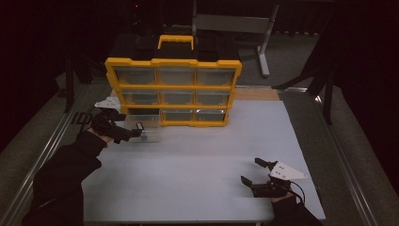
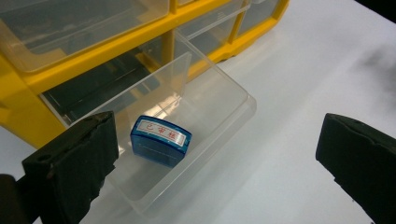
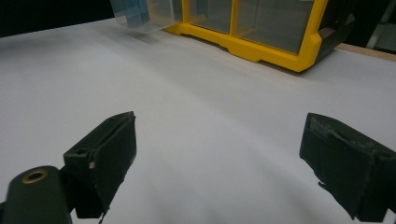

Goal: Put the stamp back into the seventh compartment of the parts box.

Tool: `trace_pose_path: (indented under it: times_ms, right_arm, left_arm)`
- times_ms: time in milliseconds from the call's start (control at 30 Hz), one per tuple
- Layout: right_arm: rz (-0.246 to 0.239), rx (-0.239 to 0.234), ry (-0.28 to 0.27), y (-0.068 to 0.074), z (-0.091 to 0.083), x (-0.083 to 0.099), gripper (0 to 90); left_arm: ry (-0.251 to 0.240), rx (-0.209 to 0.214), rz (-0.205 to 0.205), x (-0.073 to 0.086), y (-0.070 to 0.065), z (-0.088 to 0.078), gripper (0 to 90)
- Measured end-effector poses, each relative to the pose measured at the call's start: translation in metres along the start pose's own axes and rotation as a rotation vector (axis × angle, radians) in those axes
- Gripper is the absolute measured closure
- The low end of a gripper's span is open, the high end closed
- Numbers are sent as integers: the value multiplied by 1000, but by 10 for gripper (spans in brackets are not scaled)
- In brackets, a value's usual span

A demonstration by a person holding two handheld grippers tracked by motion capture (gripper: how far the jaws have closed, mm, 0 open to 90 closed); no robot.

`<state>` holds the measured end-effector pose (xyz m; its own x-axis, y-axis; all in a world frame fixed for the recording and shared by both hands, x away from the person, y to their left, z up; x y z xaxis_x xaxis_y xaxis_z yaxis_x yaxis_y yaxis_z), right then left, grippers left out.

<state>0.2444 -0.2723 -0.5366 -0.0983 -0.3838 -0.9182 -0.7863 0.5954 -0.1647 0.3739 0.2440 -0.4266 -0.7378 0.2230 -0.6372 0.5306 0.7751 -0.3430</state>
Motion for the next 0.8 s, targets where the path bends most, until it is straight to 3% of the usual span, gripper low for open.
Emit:
trace_pose_path:
  times_ms: [200, 400, 800]
  right_arm:
    - [0, 0, -1, 0, 0, 0, 110]
    - [3, -1, 1, 0, 0, 0, 110]
    - [0, -1, -1, 0, 0, 0, 110]
  left_arm:
    - [-28, 18, -4, 0, -4, -2, 0]
    - [-69, 41, 22, 1, -9, -8, 0]
    - [-92, 63, 48, 8, -21, -16, 0]
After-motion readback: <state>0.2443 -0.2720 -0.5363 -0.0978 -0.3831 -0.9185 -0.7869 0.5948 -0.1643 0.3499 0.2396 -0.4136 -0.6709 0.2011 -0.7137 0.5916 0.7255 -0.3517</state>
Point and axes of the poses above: each handheld gripper's, and its own axes: z roughly forward along the jaws, x roughly out of its underside, y roughly to its left, the point moved 1 cm from there along z, roughly forward along the jaws, and after that the axes turned 14 degrees about -z, right-handed, at the moved point
